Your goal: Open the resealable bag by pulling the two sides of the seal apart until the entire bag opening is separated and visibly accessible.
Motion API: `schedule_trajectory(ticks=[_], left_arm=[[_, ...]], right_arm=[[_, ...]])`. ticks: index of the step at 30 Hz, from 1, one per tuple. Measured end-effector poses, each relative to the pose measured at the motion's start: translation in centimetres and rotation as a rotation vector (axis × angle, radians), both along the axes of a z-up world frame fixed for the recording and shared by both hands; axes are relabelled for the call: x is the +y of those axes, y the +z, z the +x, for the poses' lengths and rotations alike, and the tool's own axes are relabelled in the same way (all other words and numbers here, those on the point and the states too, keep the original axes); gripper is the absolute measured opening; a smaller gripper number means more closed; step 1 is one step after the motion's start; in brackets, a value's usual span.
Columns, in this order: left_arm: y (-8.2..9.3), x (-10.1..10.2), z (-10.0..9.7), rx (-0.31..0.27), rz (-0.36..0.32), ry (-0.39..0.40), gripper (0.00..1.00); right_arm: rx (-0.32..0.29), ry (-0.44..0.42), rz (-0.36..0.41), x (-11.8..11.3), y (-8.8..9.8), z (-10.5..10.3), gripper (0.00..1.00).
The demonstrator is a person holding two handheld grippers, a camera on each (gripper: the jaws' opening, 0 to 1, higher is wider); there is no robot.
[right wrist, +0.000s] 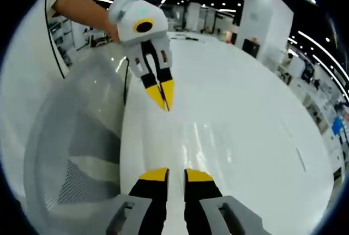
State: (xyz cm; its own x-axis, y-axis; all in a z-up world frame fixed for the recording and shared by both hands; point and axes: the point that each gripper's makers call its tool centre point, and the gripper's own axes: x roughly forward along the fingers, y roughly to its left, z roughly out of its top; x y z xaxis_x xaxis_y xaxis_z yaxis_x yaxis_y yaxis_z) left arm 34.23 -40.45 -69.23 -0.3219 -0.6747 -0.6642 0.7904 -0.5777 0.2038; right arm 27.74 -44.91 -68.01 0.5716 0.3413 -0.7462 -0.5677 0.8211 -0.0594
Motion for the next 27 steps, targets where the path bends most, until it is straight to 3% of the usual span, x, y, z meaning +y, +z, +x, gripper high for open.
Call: schedule_trajectory(ticks=[12, 17, 27], left_arm=[[0.0, -0.5, -0.5, -0.042, -0.025, -0.043, 0.00], [0.1, -0.7, -0.5, -0.040, -0.030, -0.037, 0.00], [0.1, -0.6, -0.4, -0.043, -0.045, -0.053, 0.00]], right_arm=[[-0.035, -0.036, 0.035, -0.2, 1.4, 2.2, 0.06], [0.025, -0.020, 0.027, -0.1, 0.0, 2.0, 0.06], [0.085, -0.029, 0.067, 0.4, -1.0, 1.6, 0.05]])
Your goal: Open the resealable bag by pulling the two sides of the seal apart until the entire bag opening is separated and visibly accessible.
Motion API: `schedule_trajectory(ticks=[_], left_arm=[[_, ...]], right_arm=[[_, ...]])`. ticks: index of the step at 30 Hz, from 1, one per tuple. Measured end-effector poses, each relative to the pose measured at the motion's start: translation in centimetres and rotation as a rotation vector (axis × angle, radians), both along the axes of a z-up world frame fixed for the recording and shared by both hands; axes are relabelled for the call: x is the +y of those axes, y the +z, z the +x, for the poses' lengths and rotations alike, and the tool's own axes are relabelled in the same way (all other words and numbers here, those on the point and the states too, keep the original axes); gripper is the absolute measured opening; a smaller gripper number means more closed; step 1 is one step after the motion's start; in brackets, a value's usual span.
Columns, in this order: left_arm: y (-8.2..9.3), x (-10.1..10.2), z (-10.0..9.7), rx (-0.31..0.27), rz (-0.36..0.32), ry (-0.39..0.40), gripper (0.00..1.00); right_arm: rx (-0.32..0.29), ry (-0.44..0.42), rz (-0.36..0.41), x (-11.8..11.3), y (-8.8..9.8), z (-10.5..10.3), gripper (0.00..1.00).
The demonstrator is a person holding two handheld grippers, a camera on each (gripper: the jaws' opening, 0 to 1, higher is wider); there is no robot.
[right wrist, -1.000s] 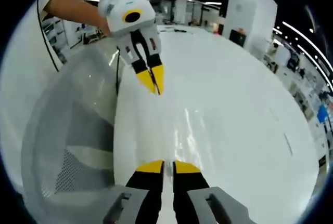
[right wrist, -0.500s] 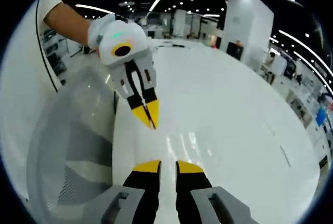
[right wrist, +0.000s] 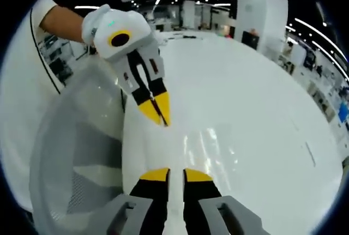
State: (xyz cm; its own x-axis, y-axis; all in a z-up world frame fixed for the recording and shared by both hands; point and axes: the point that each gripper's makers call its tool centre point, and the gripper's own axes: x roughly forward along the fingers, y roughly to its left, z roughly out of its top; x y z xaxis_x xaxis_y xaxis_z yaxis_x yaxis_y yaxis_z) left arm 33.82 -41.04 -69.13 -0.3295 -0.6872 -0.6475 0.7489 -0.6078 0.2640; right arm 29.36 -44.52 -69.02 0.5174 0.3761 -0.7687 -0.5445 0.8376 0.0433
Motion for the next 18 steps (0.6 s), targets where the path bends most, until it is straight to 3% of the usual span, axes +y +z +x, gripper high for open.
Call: schedule_trajectory(ticks=[5, 18], left_arm=[[0.3, -0.1, -0.4, 0.003, -0.018, -0.020, 0.00], [-0.2, 0.4, -0.6, 0.012, -0.013, -0.029, 0.00]], right_arm=[[0.063, -0.012, 0.060, 1.0, -0.9, -0.4, 0.04], [0.105, -0.019, 0.071, 1.7, -2.1, -0.7, 0.00]])
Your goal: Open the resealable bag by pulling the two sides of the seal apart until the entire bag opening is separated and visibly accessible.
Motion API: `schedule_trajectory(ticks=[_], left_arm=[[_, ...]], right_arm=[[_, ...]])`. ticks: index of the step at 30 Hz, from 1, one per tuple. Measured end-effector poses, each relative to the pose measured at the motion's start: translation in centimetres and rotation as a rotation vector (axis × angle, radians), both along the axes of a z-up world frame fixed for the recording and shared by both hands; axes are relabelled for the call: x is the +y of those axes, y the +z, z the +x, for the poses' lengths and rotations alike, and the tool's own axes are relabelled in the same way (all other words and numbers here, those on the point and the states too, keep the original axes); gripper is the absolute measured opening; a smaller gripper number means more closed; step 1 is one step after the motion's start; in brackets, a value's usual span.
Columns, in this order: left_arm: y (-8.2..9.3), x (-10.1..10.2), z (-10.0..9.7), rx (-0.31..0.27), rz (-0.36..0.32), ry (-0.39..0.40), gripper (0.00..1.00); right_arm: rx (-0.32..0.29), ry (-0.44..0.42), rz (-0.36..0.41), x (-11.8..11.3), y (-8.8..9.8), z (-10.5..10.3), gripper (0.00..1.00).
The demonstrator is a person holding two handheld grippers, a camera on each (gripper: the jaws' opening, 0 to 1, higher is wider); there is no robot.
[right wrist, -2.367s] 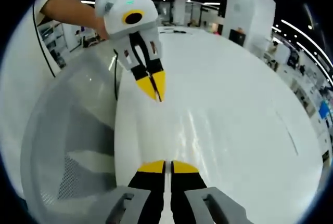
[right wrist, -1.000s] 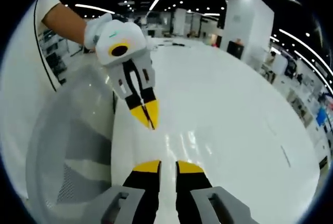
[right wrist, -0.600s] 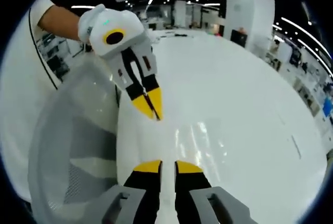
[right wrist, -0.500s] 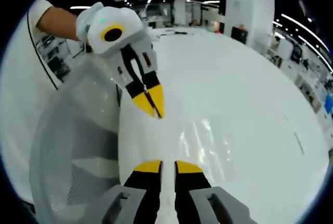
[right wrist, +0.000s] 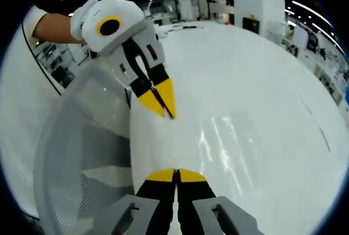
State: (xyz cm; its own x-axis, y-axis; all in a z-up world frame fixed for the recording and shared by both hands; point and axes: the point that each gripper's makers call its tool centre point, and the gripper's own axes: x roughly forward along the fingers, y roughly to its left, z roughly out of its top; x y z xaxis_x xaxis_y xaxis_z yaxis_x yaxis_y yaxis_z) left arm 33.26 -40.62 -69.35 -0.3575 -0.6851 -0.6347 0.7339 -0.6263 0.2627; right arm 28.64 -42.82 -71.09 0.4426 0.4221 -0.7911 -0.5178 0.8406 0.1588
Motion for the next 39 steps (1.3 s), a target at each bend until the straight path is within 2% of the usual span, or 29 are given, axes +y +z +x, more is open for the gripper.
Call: schedule_trajectory(ticks=[4, 6, 11, 14, 17, 25, 32, 39], left_arm=[[-0.1, 0.1, 0.1, -0.001, 0.007, 0.000, 0.00], [-0.2, 0.2, 0.3, 0.001, 0.033, 0.020, 0.01], [0.3, -0.1, 0.9, -0.019, 0.022, 0.039, 0.12], [0.8, -0.5, 1.3, -0.022, 0.008, 0.057, 0.21], [1.2, -0.9, 1.6, -0.033, -0.005, 0.068, 0.25], [2.5, -1.6, 0.6, -0.040, -0.053, 0.033, 0.26], [2.8, -1.7, -0.8, -0.058, -0.055, -0.011, 0.25], [2.3, -1.5, -1.1, -0.088, -0.036, -0.037, 0.25]], right_arm=[[-0.010, 0.005, -0.010, 0.0, 0.1, 0.2, 0.00], [-0.016, 0.010, -0.022, -0.1, 0.2, 0.4, 0.00], [-0.004, 0.025, -0.041, -0.2, 0.1, 0.4, 0.00], [-0.004, 0.024, -0.057, -0.5, -0.1, 0.6, 0.00], [-0.002, 0.015, -0.067, -0.9, -0.2, 0.7, 0.00], [-0.003, -0.013, -0.085, -2.2, 0.0, 1.0, 0.00], [-0.007, -0.029, -0.086, -2.6, 0.7, 1.3, 0.00], [-0.021, -0.024, -0.077, -2.2, 0.9, 1.8, 0.00]])
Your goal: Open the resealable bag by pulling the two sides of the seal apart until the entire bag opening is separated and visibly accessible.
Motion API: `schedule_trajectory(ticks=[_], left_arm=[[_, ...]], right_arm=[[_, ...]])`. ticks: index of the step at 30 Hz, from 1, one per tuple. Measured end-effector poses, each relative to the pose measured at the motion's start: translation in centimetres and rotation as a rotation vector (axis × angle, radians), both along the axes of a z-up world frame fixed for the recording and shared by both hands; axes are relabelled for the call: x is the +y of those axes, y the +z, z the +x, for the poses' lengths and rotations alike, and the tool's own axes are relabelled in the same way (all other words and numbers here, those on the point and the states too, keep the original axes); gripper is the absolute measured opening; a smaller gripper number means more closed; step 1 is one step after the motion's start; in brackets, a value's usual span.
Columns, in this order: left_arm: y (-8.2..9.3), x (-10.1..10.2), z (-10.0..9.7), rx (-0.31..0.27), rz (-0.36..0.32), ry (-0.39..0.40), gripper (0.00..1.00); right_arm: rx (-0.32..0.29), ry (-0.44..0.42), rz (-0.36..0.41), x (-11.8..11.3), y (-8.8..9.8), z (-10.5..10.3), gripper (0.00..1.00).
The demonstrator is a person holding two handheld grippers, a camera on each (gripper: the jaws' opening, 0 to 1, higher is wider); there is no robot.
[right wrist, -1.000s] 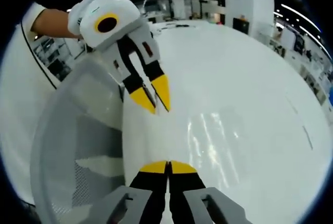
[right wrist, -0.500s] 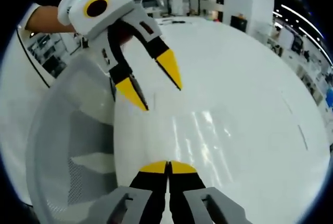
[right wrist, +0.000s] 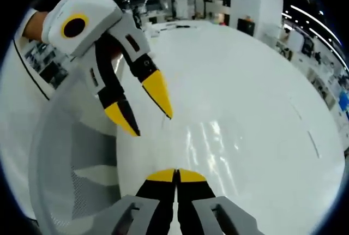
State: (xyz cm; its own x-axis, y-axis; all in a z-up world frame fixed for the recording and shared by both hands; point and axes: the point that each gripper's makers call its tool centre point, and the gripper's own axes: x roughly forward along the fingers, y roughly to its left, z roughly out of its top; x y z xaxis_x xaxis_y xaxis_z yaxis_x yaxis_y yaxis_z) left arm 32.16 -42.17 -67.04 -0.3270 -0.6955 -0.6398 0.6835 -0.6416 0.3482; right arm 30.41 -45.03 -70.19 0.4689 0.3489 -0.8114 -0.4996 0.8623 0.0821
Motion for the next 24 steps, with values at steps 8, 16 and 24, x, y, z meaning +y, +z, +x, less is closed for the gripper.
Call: schedule_trajectory(ticks=[8, 16, 24], left_arm=[[-0.1, -0.2, -1.1, -0.030, -0.008, -0.052, 0.23], [-0.9, -0.3, -1.6, -0.049, 0.014, -0.074, 0.23], [-1.4, -0.2, -1.5, -0.102, 0.031, -0.081, 0.15]], right_arm=[[-0.014, 0.000, -0.004, 0.2, 0.6, 0.5, 0.00], [-0.037, 0.032, -0.016, 0.7, 1.4, 0.7, 0.00], [-0.072, 0.045, -0.030, 1.2, 2.0, 1.0, 0.00]])
